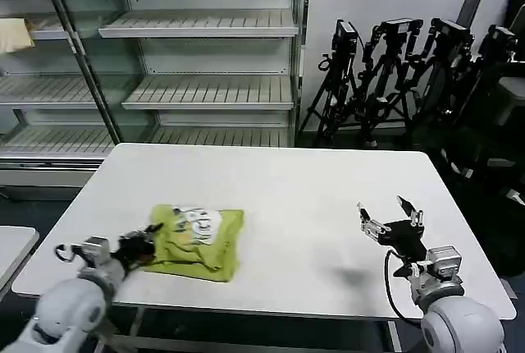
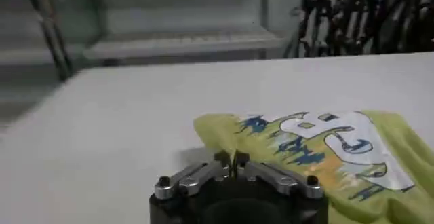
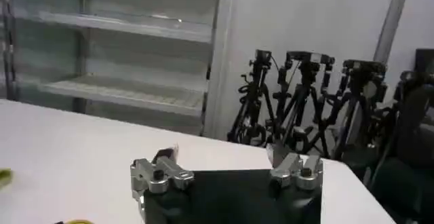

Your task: Fold and organize the clothes.

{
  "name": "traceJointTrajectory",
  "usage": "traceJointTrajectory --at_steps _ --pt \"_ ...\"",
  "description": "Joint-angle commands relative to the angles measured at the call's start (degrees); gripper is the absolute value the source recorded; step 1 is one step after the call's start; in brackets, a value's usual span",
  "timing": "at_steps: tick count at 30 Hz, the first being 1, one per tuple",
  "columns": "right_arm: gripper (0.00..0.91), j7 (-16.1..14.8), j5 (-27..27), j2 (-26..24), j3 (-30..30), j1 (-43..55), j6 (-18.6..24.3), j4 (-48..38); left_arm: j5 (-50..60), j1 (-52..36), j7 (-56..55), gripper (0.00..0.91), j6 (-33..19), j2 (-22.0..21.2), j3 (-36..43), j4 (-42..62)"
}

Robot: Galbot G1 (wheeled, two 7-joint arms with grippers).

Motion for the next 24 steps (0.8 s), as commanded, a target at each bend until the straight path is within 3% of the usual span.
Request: traceJointTrajectory --at_steps 1,6,11,14,17,21,24 --pt "0.907 -0.28 0.09 0.05 -0.42 1.22 0.24 -0.60 11.87 0.64 11.24 0.010 -1.45 17.20 -21.96 6.30" --pt "0.907 -0.51 0.11 0.18 -0.38 1.45 0.46 -0.71 12.34 0.87 14.20 0.010 0.35 23.22 -25.70 4.88" --pt "0.907 -0.72 0.05 0.51 -0.23 0.53 0.68 -0.48 16.85 5.25 12.91 0.010 0.62 21.46 -26.23 -2.98" --pt "0.907 -0.79 -0.30 0.90 -0.04 -0.43 0.96 -0.62 18.04 10.78 -1.95 0.010 0.60 14.88 -19.24 -12.89" --pt "0.907 -0.77 -0.45 0.66 0.10 -0.88 0.98 -0.88 27.40 13.30 -14.83 0.010 0.49 1.99 2.09 -21.54" --pt "0.907 -0.50 -0.56 0.31 0.01 -0.73 0.54 -0.25 35.90 13.22 -20.28 0.010 -0.06 -4.85 23.60 -23.04" --pt "0.907 -0.39 -0.61 0.31 0.17 -1.15 0.39 0.51 38.50 10.64 -19.15 0.010 -1.03 -6.83 29.72 -21.37"
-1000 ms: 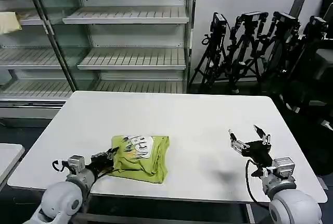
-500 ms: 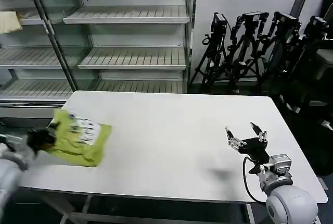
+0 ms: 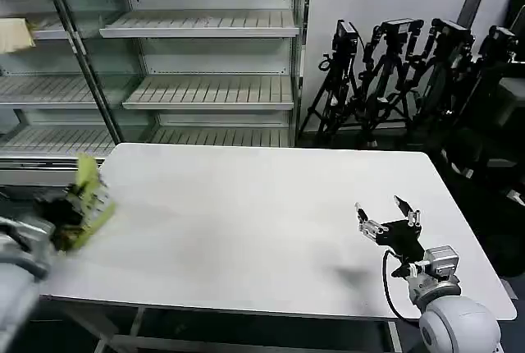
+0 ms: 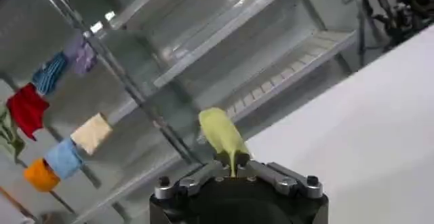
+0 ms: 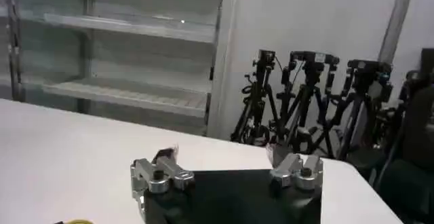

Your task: Fold and organize the clothes.

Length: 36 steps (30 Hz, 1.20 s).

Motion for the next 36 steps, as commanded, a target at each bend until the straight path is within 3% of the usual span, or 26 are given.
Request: traceJointTrajectory --at_steps 1,10,18,21,31,32,33,36 --pt "0.907 0.14 -0.15 0.10 0.38 -1.25 -0.28 1.28 16.85 1.17 -15.07 0.020 -1.11 -14.45 38.18 -9.42" --pt "0.907 0.08 -0.27 0.23 1.81 -2.34 -0.26 2.62 7.08 -10.36 -14.48 0.020 0.38 -15.17 38.81 -6.41" --pt "0.907 0.23 -0.23 0.42 2.24 -2.43 -0.33 3.22 10.92 -15.24 -8.56 0.010 0.09 -14.70 41.71 -3.61" --pt "0.907 0.47 -0.25 0.38 2.44 -2.33 -0.55 3.31 10.84 -16.25 -9.41 0.020 0.39 -16.36 43.07 -1.57" --pt "0.907 1.96 -0.35 -0.38 2.02 0.11 -3.06 3.81 -20.74 -22.23 -24.37 0.030 0.48 -24.59 39.89 2.21" --pt "0.907 2.25 -0.25 -0.40 1.73 0.46 -3.13 3.57 -21.16 -22.01 -24.48 0.141 0.46 -24.97 40.08 1.72" --pt "0.907 2.25 -0.25 -0.41 1.75 0.60 -3.12 3.34 -21.98 -21.48 -24.64 0.907 0.47 -25.22 40.30 1.04" --pt "0.907 2.25 -0.32 -0.38 1.66 1.22 -3.09 2.52 -24.09 -19.71 -23.57 0.907 0.36 -25.58 40.67 -1.73"
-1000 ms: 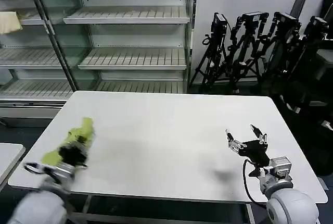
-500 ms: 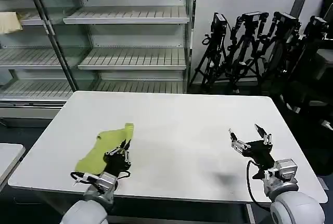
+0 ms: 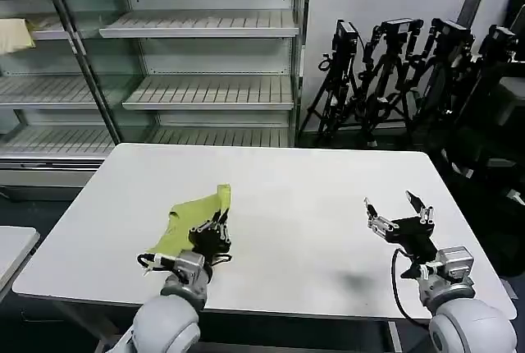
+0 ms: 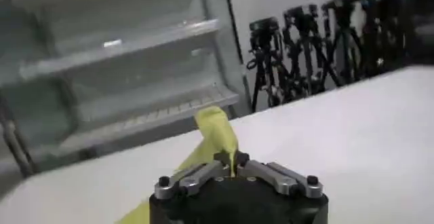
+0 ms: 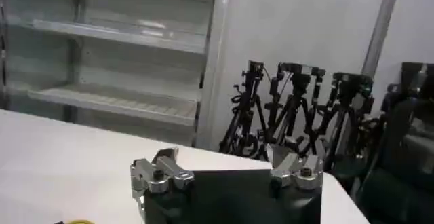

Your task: Fold and organize the clothes.

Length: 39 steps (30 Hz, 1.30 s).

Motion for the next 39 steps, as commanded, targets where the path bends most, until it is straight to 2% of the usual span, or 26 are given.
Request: traceJointTrajectory --at_steps 1,8,12,14,16,18,20,24,31,32,34,35,39 --pt "0.907 0.83 -0.44 -0.11 -0.62 1.93 -1.28 -1.50 -17.95 -1.55 -4.24 0.907 -0.03 -5.27 1.08 -2.33" --pt "0.907 0.54 -1.27 0.45 -1.79 3.29 0.09 -3.10 -15.76 -2.91 4.61 0.907 -8.06 0.05 -4.33 -6.10" --pt "0.907 0.82 -2.19 1.19 -2.83 4.63 0.51 -4.30 -14.06 -4.45 5.50 0.907 -9.22 4.25 -9.86 -4.65" --pt "0.907 1.04 -2.37 1.55 -3.59 5.37 1.44 -5.12 -6.68 -3.20 10.42 0.907 -13.71 7.35 -16.24 -0.13" --pt "0.907 1.13 -3.39 2.08 -4.69 6.27 2.25 -6.29 2.78 -1.77 19.76 0.907 -22.13 9.77 -22.19 6.38" --pt "0.907 1.38 -3.63 2.51 -5.58 6.73 2.74 -6.98 7.67 -0.52 27.84 0.907 -27.68 11.22 -28.53 14.42" --pt "0.907 1.48 -4.21 3.11 -6.56 7.29 3.08 -8.01 7.50 0.49 31.27 0.907 -30.48 12.43 -31.47 19.25" --pt "0.907 1.54 -4.47 3.63 -7.94 8.31 3.75 -9.16 4.95 2.35 32.93 0.907 -31.25 13.25 -35.64 23.00" --pt "0.907 1.65 -4.61 3.83 -9.38 9.71 4.00 -10.36 6.06 5.94 31.85 0.907 -31.04 11.18 -34.23 17.09" --pt "0.907 1.59 -4.64 3.83 -9.38 9.59 4.04 -10.29 6.28 7.24 30.82 0.907 -30.37 10.72 -32.77 16.13" --pt "0.907 1.42 -4.64 3.64 -9.24 9.32 4.02 -10.05 5.67 9.96 26.92 0.907 -23.44 9.63 -30.24 10.40" --pt "0.907 1.36 -4.58 3.48 -9.19 9.21 4.00 -9.86 5.71 10.24 26.42 0.907 -22.68 9.38 -29.56 9.60" --pt "0.907 1.04 -2.86 3.27 -11.51 8.15 2.96 -8.27 12.20 8.53 27.91 0.907 -25.88 8.52 -29.39 10.99"
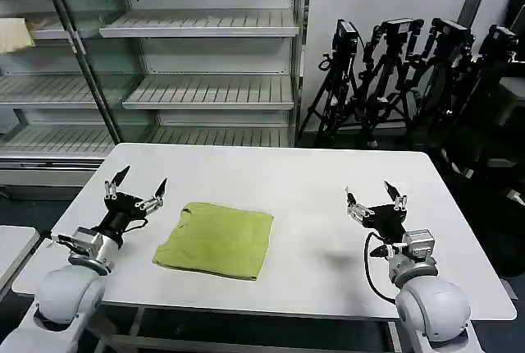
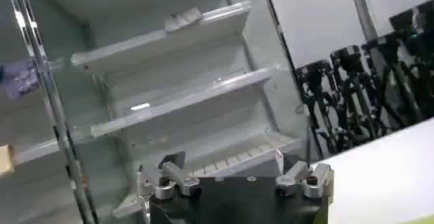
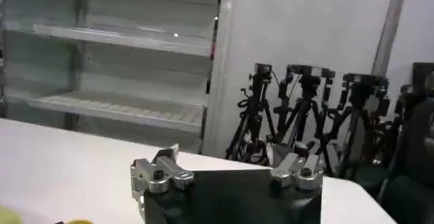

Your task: Fold and organize the clothes.

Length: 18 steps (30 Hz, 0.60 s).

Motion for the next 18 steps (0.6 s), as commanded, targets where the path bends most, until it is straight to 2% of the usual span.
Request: traceJointTrajectory --at_steps 1,5,8,10,14,18 --pt "0.907 -0.80 1.53 0.14 -5.07 -0.36 -0.68 1.09 8.54 2.65 2.48 0.907 -0.77 -0.57 -1.21 -1.68" --pt "0.907 -3.16 0.40 0.56 -16.23 -0.26 -0.64 1.88 7.55 2.41 4.29 0.907 -1.40 -0.39 -4.01 -0.44" --pt "0.907 -4.73 -3.92 0.90 -23.65 1.29 0.15 -1.24 7.51 3.47 4.27 0.907 -1.35 -0.72 -4.72 -0.42" --pt "0.907 -5.14 -5.02 1.88 -27.50 2.46 0.58 -3.54 7.46 4.03 4.23 0.907 -1.34 -1.02 -5.09 -0.54" --pt "0.907 -5.35 -5.92 3.32 -30.88 3.14 0.65 -7.00 5.64 5.25 3.15 0.907 -0.02 -1.15 -5.94 -1.38" --pt "0.907 -4.64 -6.78 3.26 -30.97 3.13 -0.49 -9.67 5.08 5.56 3.19 0.907 -0.06 -0.86 -7.22 -1.04"
